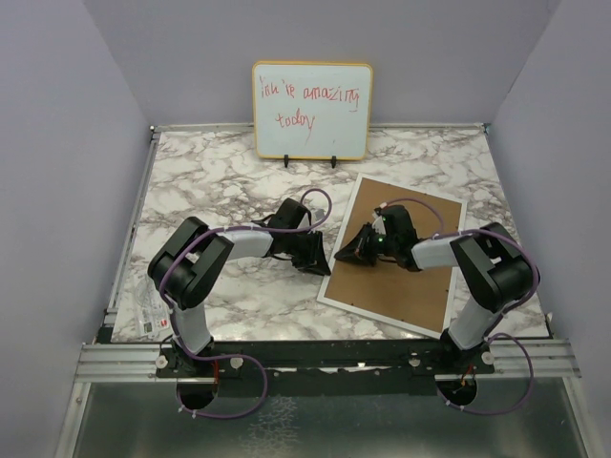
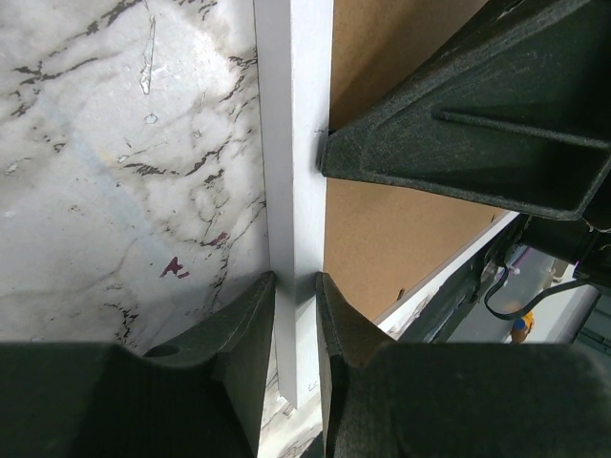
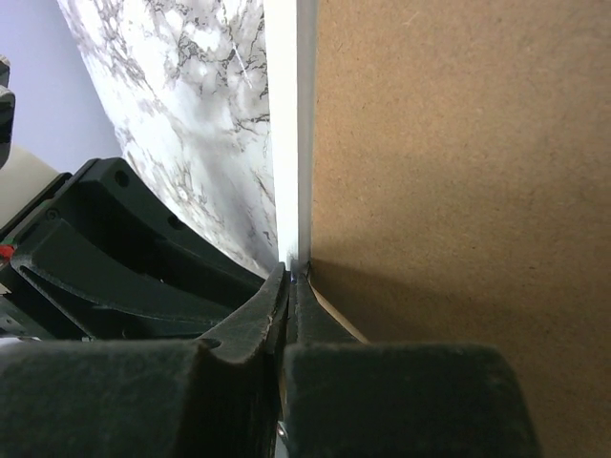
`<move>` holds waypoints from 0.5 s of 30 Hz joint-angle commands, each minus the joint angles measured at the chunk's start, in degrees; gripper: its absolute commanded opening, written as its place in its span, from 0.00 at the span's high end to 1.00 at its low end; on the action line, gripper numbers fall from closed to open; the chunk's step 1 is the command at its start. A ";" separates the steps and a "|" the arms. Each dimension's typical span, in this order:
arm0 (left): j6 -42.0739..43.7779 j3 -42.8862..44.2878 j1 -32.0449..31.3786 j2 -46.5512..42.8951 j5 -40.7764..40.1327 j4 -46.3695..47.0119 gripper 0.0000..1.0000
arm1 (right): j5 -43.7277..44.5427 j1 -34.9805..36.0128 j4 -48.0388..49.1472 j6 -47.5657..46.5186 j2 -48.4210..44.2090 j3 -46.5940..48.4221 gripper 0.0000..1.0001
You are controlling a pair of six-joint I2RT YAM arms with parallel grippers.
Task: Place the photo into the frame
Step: Install the photo frame at the center of the board.
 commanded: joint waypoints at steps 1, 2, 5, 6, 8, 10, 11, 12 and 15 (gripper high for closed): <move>4.78 -3.01 0.19 4.90 -9.63 -8.85 0.73 | 5.49 0.13 -0.44 1.38 -0.24 -1.32 0.98; 4.75 -3.08 0.19 4.90 -9.71 -8.84 0.73 | 6.51 0.10 -1.31 1.92 -0.44 -1.46 0.98; 4.79 -3.09 0.19 4.83 -9.72 -8.84 0.73 | 10.36 0.14 -5.90 3.65 -0.93 -1.79 0.99; 4.79 -3.05 0.19 4.83 -9.78 -8.85 0.73 | 11.34 0.15 -7.39 3.70 -1.00 -1.73 0.99; 4.86 -3.09 0.19 4.86 -9.81 -8.85 0.73 | 13.25 0.13 -10.22 4.27 -1.26 -1.94 0.99; 4.88 -3.10 0.19 4.89 -10.02 -8.85 0.74 | 14.91 0.11 -12.51 4.05 -1.50 -2.32 0.99; 4.88 -3.10 0.24 4.84 -10.03 -8.85 0.74 | 15.02 0.10 -12.76 3.67 -1.72 -2.54 0.99; 4.88 -3.10 0.25 4.86 -10.09 -8.90 0.74 | 15.17 0.12 -13.01 3.29 -2.01 -2.77 0.99; 4.79 -3.14 0.28 5.00 -10.45 -8.91 0.74 | 14.83 0.10 -13.12 1.11 -2.54 -3.48 0.99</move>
